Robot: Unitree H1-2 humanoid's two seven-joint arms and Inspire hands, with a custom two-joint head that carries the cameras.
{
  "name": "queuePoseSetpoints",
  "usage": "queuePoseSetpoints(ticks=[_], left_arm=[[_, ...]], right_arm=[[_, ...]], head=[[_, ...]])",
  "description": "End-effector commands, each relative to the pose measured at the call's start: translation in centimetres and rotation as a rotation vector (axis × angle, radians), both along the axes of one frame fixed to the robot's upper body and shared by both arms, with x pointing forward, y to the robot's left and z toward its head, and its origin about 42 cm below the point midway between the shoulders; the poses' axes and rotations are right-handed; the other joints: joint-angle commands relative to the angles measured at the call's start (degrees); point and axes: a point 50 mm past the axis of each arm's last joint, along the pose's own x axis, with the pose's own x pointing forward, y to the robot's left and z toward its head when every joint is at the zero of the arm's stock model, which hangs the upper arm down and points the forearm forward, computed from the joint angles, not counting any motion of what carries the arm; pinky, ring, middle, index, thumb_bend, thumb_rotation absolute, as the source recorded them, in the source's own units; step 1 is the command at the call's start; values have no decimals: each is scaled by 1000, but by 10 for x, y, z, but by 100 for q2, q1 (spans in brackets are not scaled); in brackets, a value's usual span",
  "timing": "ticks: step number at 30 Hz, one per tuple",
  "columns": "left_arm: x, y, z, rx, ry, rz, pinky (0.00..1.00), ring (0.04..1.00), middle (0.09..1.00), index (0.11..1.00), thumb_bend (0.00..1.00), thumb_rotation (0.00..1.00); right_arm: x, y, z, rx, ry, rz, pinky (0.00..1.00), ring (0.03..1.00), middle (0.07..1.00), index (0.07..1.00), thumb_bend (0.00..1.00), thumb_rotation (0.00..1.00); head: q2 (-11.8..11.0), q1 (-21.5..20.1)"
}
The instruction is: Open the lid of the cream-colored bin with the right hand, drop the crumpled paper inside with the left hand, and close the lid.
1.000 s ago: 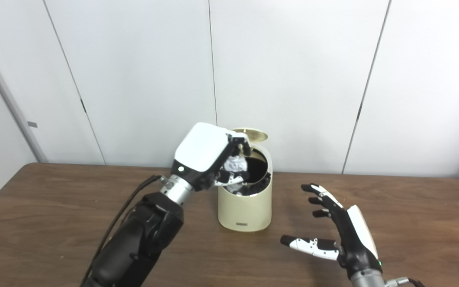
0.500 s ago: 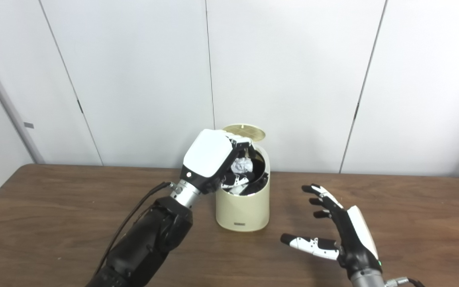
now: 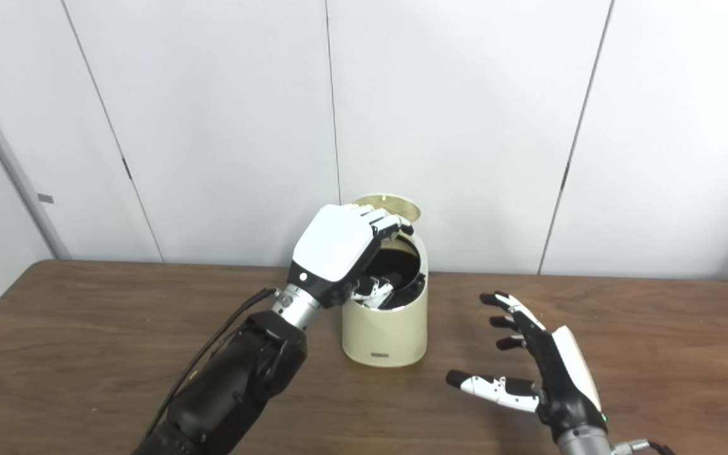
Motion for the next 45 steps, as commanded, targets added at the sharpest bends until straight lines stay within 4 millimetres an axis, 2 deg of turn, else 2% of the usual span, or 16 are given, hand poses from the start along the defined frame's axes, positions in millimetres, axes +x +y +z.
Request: queuePoseSetpoints(ticks=[1, 7, 12, 14, 16, 17, 19, 21, 23, 25, 31, 32, 34, 35, 37, 45], left_arm=[[3, 3, 28, -27, -81, 8, 717, 638, 664, 668, 867, 140], [0, 6, 30, -42, -72, 7, 699, 624, 628, 641, 851, 130], [-3, 7, 32, -51, -80, 11, 680, 605, 616, 632, 841, 123], [-5, 8, 33, -70, -85, 1, 645, 582, 601, 620, 827, 105], [-9, 10, 33, -119, -72, -12, 549, 530, 566, 603, 816, 71], [-13, 13, 34, -160, -56, -27, 471, 492, 514, 564, 672, 36], [-20, 18, 35, -252, -28, -62, 394, 450, 473, 531, 551, 7], [-26, 25, 34, -371, 4, -119, 378, 442, 463, 523, 527, 1], [-32, 34, 32, -479, 36, -186, 407, 460, 458, 523, 520, 0], [-38, 45, 30, -579, 50, -229, 446, 495, 474, 512, 520, 0], [-60, 72, 23, -822, 126, -302, 456, 572, 503, 494, 518, 0], [-64, 76, 21, -873, 149, -322, 475, 593, 594, 496, 515, 26], [-71, 82, 17, -938, 189, -347, 504, 624, 688, 498, 511, 49], [-76, 86, 15, -968, 213, -352, 520, 635, 712, 624, 578, 26], [-85, 96, 10, -1010, 249, -351, 529, 642, 738, 735, 622, 52], [-113, 128, -14, -1051, 319, -291, 535, 641, 725, 758, 637, 101]], right_arm=[[1, 2, 19, 2, -80, 11, 644, 785, 906, 814, 768, 289], [1, 3, 19, 10, -86, 20, 636, 784, 904, 812, 759, 246], [2, 2, 17, 5, -85, 22, 630, 786, 903, 814, 766, 250], [2, 2, 17, 6, -80, 21, 626, 785, 902, 814, 770, 256], [2, 3, 17, 7, -79, 20, 629, 785, 901, 812, 771, 256], [2, 3, 17, 6, -77, 20, 628, 784, 900, 813, 771, 258], [2, 3, 16, 6, -72, 21, 633, 782, 900, 815, 769, 262], [2, 3, 15, 14, -69, 23, 637, 784, 901, 817, 769, 258], [3, 3, 14, 22, -71, 27, 643, 786, 903, 817, 764, 241], [5, 2, 14, 26, -75, 30, 639, 785, 904, 816, 764, 231], [9, 1, 16, 29, -82, 36, 648, 791, 904, 818, 766, 242], [10, 0, 16, 26, -86, 38, 647, 790, 902, 818, 765, 243], [11, 0, 17, 20, -89, 40, 648, 788, 901, 819, 763, 249], [11, -1, 18, 18, -91, 42, 647, 788, 900, 819, 763, 251], [12, 0, 20, 15, -95, 45, 645, 786, 902, 819, 762, 252], [12, 1, 23, 16, -97, 57, 656, 785, 901, 821, 762, 248]], head=[[15, 20], [42, 37], [35, 60], [34, 72], [28, 78], [26, 84], [16, 99], [4, 117], [-6, 128], [-20, 138], [-48, 167], [-54, 172], [-54, 180], [-59, 186], [-52, 198], [-45, 229]])
